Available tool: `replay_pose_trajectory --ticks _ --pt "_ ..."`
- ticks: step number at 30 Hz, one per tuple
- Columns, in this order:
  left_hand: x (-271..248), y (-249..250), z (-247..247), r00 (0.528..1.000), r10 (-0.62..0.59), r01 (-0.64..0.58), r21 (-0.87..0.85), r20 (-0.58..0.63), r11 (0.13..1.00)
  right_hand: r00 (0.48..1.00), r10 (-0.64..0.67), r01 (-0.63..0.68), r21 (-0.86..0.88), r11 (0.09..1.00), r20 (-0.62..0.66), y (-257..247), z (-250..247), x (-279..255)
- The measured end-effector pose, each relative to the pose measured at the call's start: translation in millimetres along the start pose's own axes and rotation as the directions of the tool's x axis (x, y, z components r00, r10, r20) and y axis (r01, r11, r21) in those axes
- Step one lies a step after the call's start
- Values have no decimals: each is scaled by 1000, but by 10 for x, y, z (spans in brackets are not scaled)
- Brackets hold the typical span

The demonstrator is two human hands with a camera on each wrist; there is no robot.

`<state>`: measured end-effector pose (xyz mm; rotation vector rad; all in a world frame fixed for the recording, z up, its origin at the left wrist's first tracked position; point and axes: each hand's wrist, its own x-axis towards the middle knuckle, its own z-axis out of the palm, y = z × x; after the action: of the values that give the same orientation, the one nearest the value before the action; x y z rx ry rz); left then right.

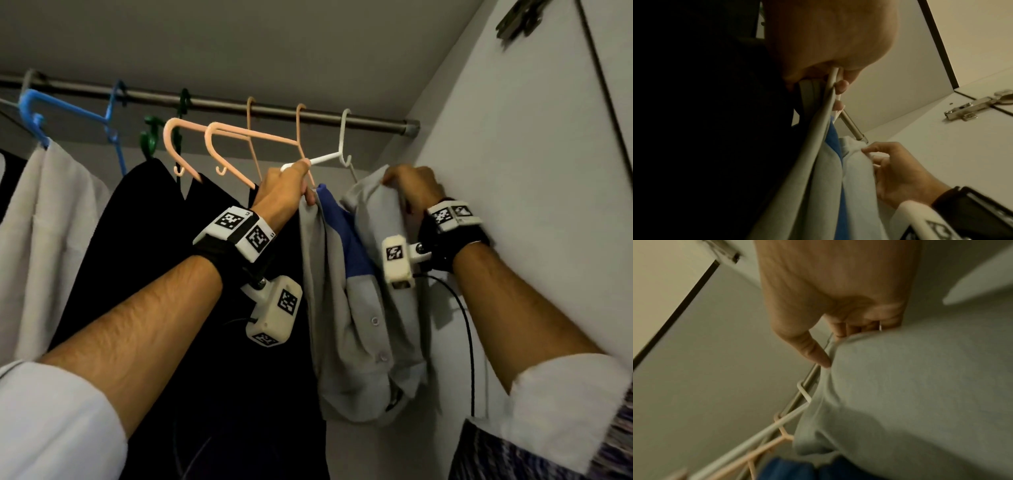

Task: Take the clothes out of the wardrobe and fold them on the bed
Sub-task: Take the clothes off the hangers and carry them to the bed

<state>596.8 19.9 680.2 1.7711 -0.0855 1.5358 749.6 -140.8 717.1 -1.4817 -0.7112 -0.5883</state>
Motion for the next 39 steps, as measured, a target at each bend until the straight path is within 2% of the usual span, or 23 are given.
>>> replay_pose_trajectory --ticks 3,5,9,12,15,20,27,33,36,39 --pt "-25 33 20 1000 0 0 -45 2 999 989 -40 54 -98 994 140 99 186 2" --pt "-29 21 13 1000 2 -2 -39 9 999 979 -9 32 -114 993 203 113 259 -68" --pt "-18 3 -7 1000 2 -1 -44 23 999 980 24 -2 -109 994 197 154 301 -124" --pt "-18 10 -11 999 -8 12 -86 42 996 965 42 0 -159 987 260 226 322 -107" --pt "-16 23 -13 999 -13 18 -106 46 994 980 -22 51 -143 988 198 308 344 -100" --pt "-11 41 -17 999 -22 24 -86 27 996 990 -27 27 -1 1000 140 278 256 -84" --pt "-12 36 10 1000 -13 13 -37 2 999 973 -226 231 188 955 -50 138 79 -38" --pt "-9 2 22 1000 14 -14 -13 6 1000 924 -350 371 131 919 -157 160 35 -36" --pt "20 -43 -6 1000 9 -9 -14 30 1000 932 -345 352 54 934 -109 152 81 -10" --pt "11 -60 -30 998 20 -19 -6 55 1000 954 -299 292 -176 940 -17 159 136 -48"
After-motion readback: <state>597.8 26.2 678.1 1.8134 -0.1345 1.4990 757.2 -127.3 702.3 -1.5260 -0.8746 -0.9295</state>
